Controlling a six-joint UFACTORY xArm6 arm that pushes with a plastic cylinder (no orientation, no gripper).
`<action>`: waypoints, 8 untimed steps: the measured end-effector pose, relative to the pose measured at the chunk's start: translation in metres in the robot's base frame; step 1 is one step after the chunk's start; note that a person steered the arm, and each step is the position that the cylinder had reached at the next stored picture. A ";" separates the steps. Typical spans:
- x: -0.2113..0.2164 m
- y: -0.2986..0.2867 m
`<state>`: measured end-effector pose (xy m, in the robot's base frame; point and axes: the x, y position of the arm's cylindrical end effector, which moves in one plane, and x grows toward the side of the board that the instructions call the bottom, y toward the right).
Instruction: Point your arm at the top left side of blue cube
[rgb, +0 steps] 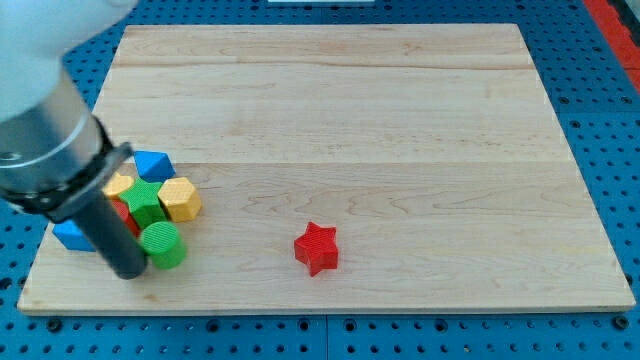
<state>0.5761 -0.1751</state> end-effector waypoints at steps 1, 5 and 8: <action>-0.001 0.029; 0.040 -0.085; -0.035 -0.129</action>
<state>0.5413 -0.3044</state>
